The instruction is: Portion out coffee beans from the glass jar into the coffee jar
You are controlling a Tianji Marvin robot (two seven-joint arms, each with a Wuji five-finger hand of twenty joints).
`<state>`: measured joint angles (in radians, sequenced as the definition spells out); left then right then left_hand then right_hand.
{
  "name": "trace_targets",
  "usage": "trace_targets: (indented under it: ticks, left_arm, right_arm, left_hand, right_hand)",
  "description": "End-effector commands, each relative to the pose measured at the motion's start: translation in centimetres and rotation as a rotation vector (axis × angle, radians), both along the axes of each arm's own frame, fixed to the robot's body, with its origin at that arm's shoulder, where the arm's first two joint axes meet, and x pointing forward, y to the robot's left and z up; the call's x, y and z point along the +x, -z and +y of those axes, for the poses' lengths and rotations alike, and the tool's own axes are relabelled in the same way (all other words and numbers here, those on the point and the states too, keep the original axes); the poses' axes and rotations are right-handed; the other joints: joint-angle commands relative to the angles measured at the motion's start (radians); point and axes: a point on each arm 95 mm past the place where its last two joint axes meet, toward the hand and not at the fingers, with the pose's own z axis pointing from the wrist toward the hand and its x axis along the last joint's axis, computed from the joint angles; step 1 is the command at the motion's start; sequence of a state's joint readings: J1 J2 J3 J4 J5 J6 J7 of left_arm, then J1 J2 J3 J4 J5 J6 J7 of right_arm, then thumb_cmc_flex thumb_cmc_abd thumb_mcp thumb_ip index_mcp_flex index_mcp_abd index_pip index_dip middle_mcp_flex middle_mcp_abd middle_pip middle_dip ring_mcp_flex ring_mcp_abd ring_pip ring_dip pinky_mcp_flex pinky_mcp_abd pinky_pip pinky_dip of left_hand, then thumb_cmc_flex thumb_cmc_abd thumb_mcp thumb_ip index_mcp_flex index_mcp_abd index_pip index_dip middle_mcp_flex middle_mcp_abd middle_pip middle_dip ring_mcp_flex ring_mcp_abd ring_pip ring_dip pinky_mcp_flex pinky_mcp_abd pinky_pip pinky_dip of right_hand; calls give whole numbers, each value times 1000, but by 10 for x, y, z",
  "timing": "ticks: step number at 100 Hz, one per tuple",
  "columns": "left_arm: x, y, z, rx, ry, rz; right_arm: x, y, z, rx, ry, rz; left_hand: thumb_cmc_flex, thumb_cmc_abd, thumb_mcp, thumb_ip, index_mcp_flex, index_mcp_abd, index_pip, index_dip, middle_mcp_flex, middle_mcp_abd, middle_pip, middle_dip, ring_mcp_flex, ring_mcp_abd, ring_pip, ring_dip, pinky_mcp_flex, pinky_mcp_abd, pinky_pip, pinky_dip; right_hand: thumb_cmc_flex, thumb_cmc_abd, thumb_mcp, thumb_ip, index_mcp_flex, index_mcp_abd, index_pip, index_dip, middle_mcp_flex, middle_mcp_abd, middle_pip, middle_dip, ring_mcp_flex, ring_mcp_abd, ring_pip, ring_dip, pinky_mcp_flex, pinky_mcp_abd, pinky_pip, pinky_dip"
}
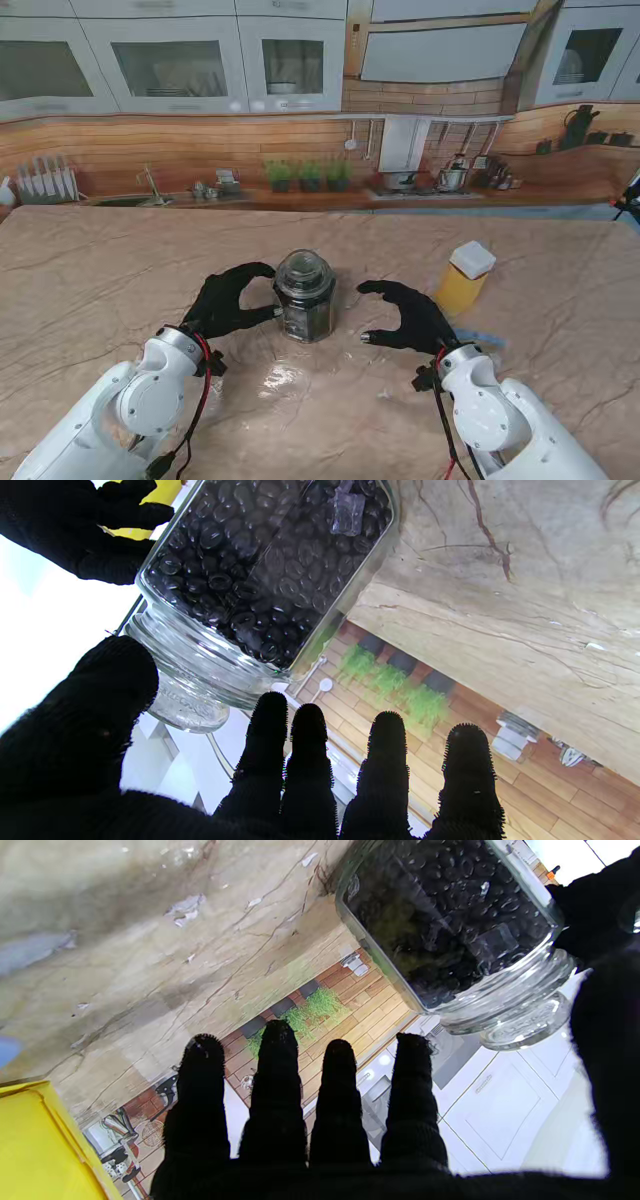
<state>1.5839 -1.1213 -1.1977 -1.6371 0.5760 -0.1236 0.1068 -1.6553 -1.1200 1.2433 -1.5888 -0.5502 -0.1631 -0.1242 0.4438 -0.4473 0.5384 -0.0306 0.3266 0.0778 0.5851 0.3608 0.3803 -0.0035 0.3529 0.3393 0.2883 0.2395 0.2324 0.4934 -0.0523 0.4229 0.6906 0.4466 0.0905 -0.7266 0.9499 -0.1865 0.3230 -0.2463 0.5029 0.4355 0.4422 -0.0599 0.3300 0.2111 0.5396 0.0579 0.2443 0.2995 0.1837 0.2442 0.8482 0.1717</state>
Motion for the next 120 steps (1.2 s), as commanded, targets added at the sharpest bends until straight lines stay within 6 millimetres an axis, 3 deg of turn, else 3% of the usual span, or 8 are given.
trace_targets:
  ticks: [1,40,65,76,84,93,99,120]
  left_arm:
    - [-4,5,-3,-3,4,12]
    - [-4,-2,3,10,-3,-14]
    - [1,-28,17,67,-13,-116]
    - [4,-43,18,66,-4,-141]
    - [7,-53,15,74,17,-149]
    - [9,-63,6,73,52,-145]
    - [10,-69,-1,85,75,-145]
    - [12,-79,-28,149,133,-120]
  right_arm:
    - [1,-1,5,9,-8,0]
    - [0,-2,7,4,-17,4]
    - [3,-4,8,5,-24,1]
    - [4,-4,10,4,-28,2]
    - [4,-4,10,3,-29,0]
    - [2,-5,8,-3,-25,-4]
    - [1,-6,6,-8,-20,-6]
    - [-5,-10,-5,-27,-3,-19]
  left_hand:
    - [-19,15,-5,4,10,-92,-12,-1,-23,-22,-48,-11,-13,-10,-13,4,-6,3,-8,13]
    - [-18,10,-6,3,9,-93,-15,-2,-22,-19,-50,-12,-14,-7,-14,3,-8,5,-9,12]
    - [-27,-10,-18,-2,-4,-106,-33,-11,-31,-22,-60,-16,-5,6,-14,1,12,40,-4,12]
    - [-28,-16,-36,-3,-43,-114,-73,-30,-73,-28,-82,-24,-21,15,-24,-7,10,55,-20,-2]
    - [-28,-27,-57,-4,-90,-128,-121,-56,-117,-33,-102,-31,-36,22,-38,-20,15,70,-46,-28]
    - [-34,-63,-67,-14,-121,-154,-176,-93,-158,-43,-123,-43,-53,56,-51,-43,36,107,-71,-80]
    - [-41,-80,-69,-19,-136,-177,-191,-101,-175,-47,-130,-46,-53,73,-50,-46,47,137,-64,-85]
    - [-101,-198,59,-64,-137,-242,-221,-106,-192,-63,-186,-68,-42,121,-25,-61,84,223,-14,-94]
  right_hand:
    - [13,10,-15,7,10,-1,-2,7,16,-3,2,6,-4,-4,-2,9,-3,-9,8,7]
    - [14,10,-14,7,12,-2,-2,7,18,-1,2,6,0,-4,-1,9,-2,-9,8,8]
    - [13,6,-13,6,13,-2,-2,7,19,-3,1,5,1,-3,-2,10,-2,-9,7,7]
    - [13,5,-11,6,13,-3,-2,7,21,-3,1,5,2,-2,-2,10,0,-9,7,7]
    - [12,2,-9,6,12,-3,-3,7,19,-2,0,5,1,-2,-2,10,0,-7,8,7]
    - [10,-3,-6,5,10,-5,-4,7,18,-4,-1,4,0,0,-4,9,7,7,11,9]
    - [6,-14,2,4,6,-10,-6,6,16,-4,-3,4,-1,6,-4,10,19,29,17,11]
    - [1,-23,17,0,6,-15,-5,6,16,-5,-5,3,-1,9,-4,10,45,60,32,16]
